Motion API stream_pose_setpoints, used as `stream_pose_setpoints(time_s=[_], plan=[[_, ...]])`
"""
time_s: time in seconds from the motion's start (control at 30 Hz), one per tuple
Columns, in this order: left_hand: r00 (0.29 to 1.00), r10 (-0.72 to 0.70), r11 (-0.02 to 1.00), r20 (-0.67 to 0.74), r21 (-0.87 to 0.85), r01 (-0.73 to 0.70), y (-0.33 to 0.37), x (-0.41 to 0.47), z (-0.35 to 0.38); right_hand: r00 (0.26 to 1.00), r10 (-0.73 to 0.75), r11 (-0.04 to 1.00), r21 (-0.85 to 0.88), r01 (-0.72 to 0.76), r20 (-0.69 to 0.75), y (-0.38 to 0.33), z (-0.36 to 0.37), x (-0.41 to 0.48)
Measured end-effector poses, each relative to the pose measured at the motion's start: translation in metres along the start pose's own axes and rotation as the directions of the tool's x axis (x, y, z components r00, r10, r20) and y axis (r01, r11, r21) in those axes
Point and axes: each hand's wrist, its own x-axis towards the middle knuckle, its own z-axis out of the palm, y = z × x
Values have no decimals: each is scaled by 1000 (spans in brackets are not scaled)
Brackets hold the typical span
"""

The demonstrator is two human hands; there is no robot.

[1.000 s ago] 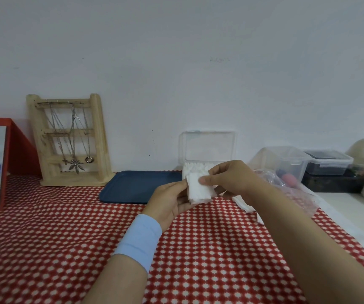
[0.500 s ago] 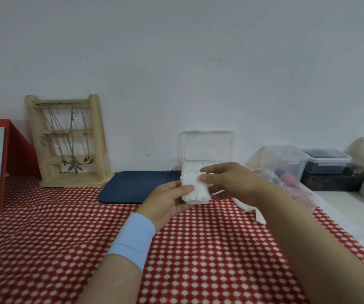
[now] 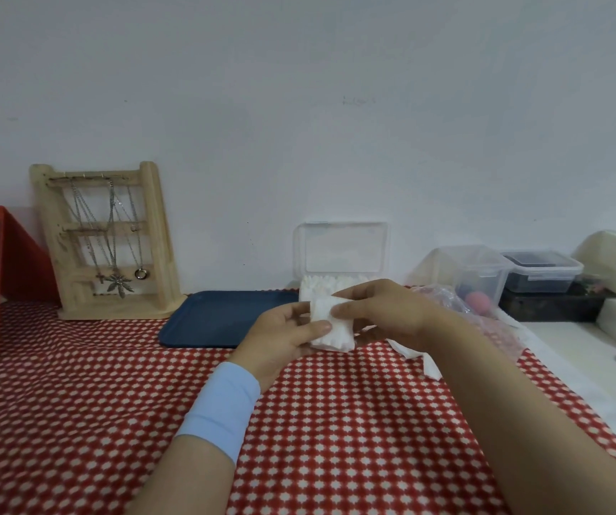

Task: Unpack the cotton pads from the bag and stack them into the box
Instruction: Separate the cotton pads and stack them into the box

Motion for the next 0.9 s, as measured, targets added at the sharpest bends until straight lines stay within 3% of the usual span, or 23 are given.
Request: stream_pose_setpoints(time_s=[0.17, 0.3, 0.4, 0.5, 0.57, 0.67, 0.8, 0.9], plan=[[998, 58, 907, 25, 417, -63, 26, 10, 13, 1000, 16, 983, -183, -13, 13, -10, -21, -1], [980, 191, 850, -50, 508, -140, 52, 40, 26, 983, -22, 994, -109, 2, -182, -27, -57, 8], [962, 273, 702, -19, 688, -186, 63, 69, 31, 952, -25, 994, -110, -9, -304, -34, -80, 18], [970, 190, 500, 149, 836, -226, 60, 93, 45, 929, 10, 988, -142, -68, -370, -31, -93, 30], [972, 99, 420, 212, 877, -234, 52, 106, 56, 921, 49, 983, -144, -113, -387, -29, -100, 38], [980, 51, 354, 193, 914, -198, 43, 119, 66, 924, 116, 985, -79, -155, -364, -25, -104, 46], [985, 54, 171, 162, 971, -169, 41, 126, 69, 933, 216, 965, -80, -249, -289, -19, -99, 55], [992, 35, 176, 123, 976, -127, 43, 128, 69, 929, 294, 929, -163, -333, -227, -15, -93, 59]])
